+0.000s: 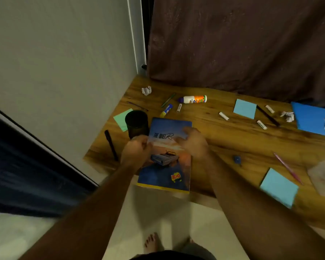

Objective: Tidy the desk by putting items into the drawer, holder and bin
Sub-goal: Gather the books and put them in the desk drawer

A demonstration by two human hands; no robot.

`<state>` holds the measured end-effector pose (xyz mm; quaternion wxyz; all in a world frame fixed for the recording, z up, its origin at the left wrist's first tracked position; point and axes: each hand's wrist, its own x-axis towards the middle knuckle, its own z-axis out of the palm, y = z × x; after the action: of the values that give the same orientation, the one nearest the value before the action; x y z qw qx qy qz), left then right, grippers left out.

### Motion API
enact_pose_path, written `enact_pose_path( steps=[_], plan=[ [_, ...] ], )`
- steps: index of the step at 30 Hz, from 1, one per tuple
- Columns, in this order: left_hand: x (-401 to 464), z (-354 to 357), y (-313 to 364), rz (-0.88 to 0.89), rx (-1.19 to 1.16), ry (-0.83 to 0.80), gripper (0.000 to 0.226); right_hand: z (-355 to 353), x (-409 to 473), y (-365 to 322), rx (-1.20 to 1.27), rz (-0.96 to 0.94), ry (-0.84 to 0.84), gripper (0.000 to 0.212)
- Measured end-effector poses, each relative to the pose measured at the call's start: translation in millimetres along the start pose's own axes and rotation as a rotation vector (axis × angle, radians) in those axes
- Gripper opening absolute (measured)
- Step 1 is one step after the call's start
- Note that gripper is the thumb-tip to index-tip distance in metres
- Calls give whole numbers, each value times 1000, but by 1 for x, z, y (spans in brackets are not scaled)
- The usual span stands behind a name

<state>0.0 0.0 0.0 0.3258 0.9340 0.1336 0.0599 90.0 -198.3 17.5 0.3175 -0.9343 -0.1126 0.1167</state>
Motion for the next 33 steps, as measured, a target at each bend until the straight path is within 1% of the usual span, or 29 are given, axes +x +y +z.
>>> enact_pose_path(
  steps=[2, 3, 4, 5, 7, 8, 9, 11, 12, 15, 17, 18, 20, 23, 25, 28, 29, 31, 33],
  plan=[
    [1, -2, 0, -77, -24, 31, 25, 0, 0, 3, 47, 108, 10, 51],
    [0, -2, 1, -114, -36, 44, 24, -1, -2, 7, 78, 148, 24, 42],
    [0, -1, 0, -190, -45, 25, 24, -1, -4, 11, 93, 219, 23, 31],
    [1, 2, -3, -227, -69, 20, 22, 0, -4, 16, 134, 281, 30, 22],
    [2, 6, -8, -280, -79, -20, 15, 0, -8, 21, 229, 404, 50, 14],
    [3, 9, -10, -279, -58, -36, 12, -1, -10, 22, 233, 443, 63, 15],
    [3, 9, -8, -282, -43, -39, 12, 1, -10, 26, 244, 465, 68, 22],
    [5, 12, -5, -319, -90, -35, 11, 6, -12, 28, 246, 503, 68, 34],
    [6, 14, -3, -344, -120, -50, 10, 9, -13, 28, 252, 516, 64, 34],
    [13, 20, -3, -402, -126, -106, 7, 14, -11, 26, 242, 510, 76, 17],
    [13, 20, -2, -389, -155, -115, 10, 16, -8, 24, 231, 515, 77, 4],
    [14, 21, -2, -384, -171, -123, 11, 17, -6, 25, 246, 530, 73, 9],
    [16, 22, -2, -375, -130, -111, 6, 18, -7, 24, 298, 565, 66, 11],
    [19, 24, 0, -394, -85, -143, 20, 21, -6, 26, 330, 564, 83, 9],
    [17, 24, 7, -411, -170, -164, 22, 22, -6, 25, 364, 582, 87, 10],
    [17, 26, 19, -442, -405, -93, 15, 20, -7, 27, 459, 622, 110, 9],
    [17, 25, 24, -449, -481, -94, 15, 20, -7, 29, 473, 621, 115, 7],
    [19, 25, 32, -429, -605, -118, 24, 16, -9, 31, 514, 612, 117, 6],
    [22, 20, 43, -368, -686, -145, 26, 8, -14, 30, 607, 606, 139, 11]
  ],
)
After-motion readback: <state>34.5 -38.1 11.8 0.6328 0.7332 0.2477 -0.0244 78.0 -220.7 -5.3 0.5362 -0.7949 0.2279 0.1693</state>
